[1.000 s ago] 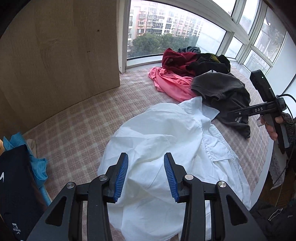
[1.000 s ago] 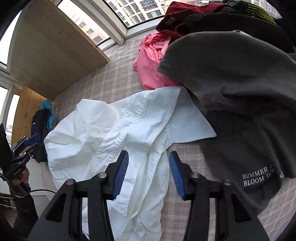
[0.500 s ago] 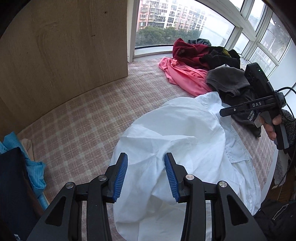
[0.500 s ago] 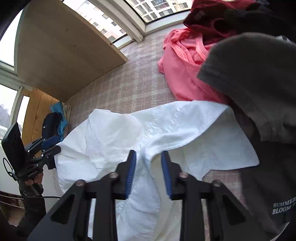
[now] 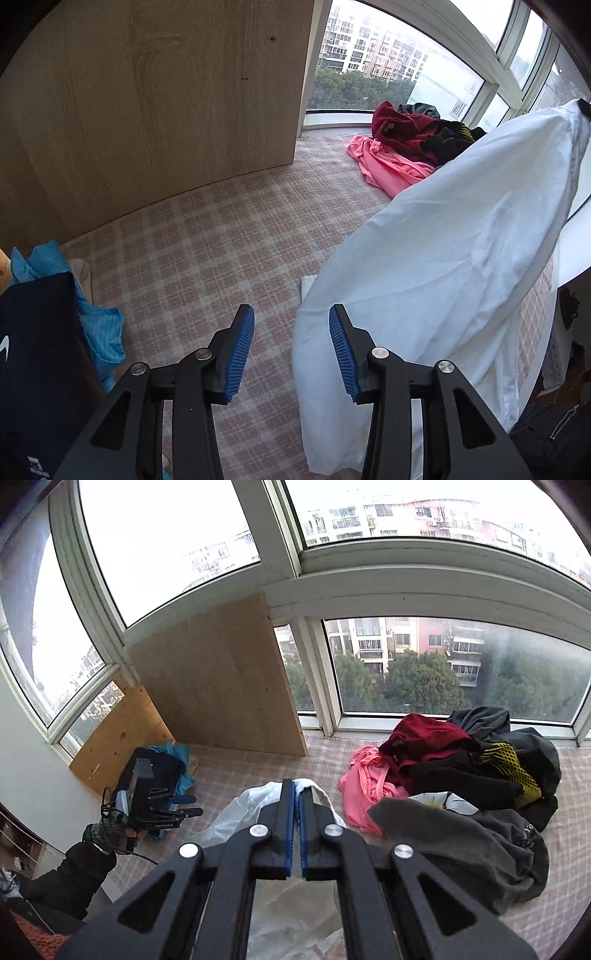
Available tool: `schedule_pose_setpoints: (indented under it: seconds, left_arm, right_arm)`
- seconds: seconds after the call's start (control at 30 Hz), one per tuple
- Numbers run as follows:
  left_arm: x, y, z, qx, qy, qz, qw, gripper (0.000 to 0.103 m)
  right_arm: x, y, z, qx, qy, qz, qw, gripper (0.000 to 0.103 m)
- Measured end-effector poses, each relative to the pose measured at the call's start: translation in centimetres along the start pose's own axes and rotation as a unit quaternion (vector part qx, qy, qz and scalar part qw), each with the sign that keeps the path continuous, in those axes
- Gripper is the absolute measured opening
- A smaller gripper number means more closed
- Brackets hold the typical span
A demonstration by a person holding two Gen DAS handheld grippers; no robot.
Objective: Fold clothes
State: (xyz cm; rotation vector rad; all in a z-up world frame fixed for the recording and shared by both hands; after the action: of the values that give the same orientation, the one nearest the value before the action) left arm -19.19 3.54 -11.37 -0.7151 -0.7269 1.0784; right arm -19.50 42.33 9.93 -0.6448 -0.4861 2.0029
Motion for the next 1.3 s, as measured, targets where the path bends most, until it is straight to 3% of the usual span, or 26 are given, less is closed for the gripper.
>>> schedule_pose_setpoints:
  seconds: [0.13, 0.33, 0.5, 0.63, 0.8, 0.87, 0.9, 0.93, 1.0, 1.1, 1.17, 1.3]
  left_arm:
    - [1.5, 0.5, -0.5, -0.012, 0.020, -0.011, 0.9997, 0.041]
    - [7.2, 1.5, -0.9, -0.034, 0.074, -0.070, 0.9942, 0.049]
    - [13.1, 1.6, -1.8, -0.057, 0.118, -0.118, 0.9844, 0.049]
    - [18.4, 0.7, -4.1, -0.084, 0.186, -0.164, 0.9651, 0.055]
    - [22.0, 2.1, -6.2, -0.109, 0.288, -0.137, 0.9415, 0.060]
    - [22.0, 3.2, -6.4, -0.122, 0.294, -0.129, 0.9391, 0.057]
    - [21.8, 3.7, -6.3, -0.129, 0.292, -0.127, 0.9390, 0.045]
    - [21.5, 4.1, -6.2, -0.137, 0.287, -0.126, 0.9399, 0.025]
    - [20.9, 4.4, -5.5, -0.137, 0.275, -0.127, 0.9430, 0.006]
    - [19.6, 2.7, -3.1, -0.098, 0.258, -0.127, 0.9528, 0.001]
    - [18.3, 0.6, -0.7, -0.062, 0.235, -0.119, 0.9627, 0.001]
    - [13.8, -5.8, 6.3, 0.028, 0.171, -0.082, 0.9814, 0.001]
  right_arm:
    - [2.9, -5.0, -3.8, 0.006, 0.030, -0.060, 0.998, 0.002]
    - [11.1, -3.8, -12.8, -0.051, 0.130, -0.116, 0.983, 0.002]
    - [17.8, -2.8, -20.2, -0.098, 0.211, -0.161, 0.959, 0.002]
    - [23.0, -2.0, -26.2, -0.134, 0.274, -0.195, 0.932, 0.002]
    - [22.4, -2.0, -25.7, -0.130, 0.258, -0.185, 0.939, 0.002]
    - [22.3, -2.2, -25.3, -0.128, 0.251, -0.185, 0.941, 0.002]
    - [22.2, -2.2, -25.2, -0.128, 0.248, -0.186, 0.942, 0.002]
    - [22.2, -2.2, -25.0, -0.126, 0.246, -0.189, 0.942, 0.002]
    - [22.1, -2.3, -24.7, -0.119, 0.245, -0.192, 0.943, 0.002]
    - [21.7, -2.1, -22.7, -0.102, 0.229, -0.195, 0.948, 0.002]
    - [20.5, -1.6, -19.2, -0.086, 0.197, -0.190, 0.958, 0.002]
    - [15.8, -1.6, -8.1, -0.016, 0.114, -0.165, 0.980, 0.002]
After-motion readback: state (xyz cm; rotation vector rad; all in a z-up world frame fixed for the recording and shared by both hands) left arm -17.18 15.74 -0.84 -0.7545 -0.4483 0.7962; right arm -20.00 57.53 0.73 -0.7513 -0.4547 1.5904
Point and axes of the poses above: each gripper's, at about its wrist camera, not at the fingertips, and y roughly the way its jaws point, x to its right, z to its top, the point moved 4 cm from there along y, roughly the way its jaws point, and after that the axes turned 7 degrees about x, right-handed, at the moved point
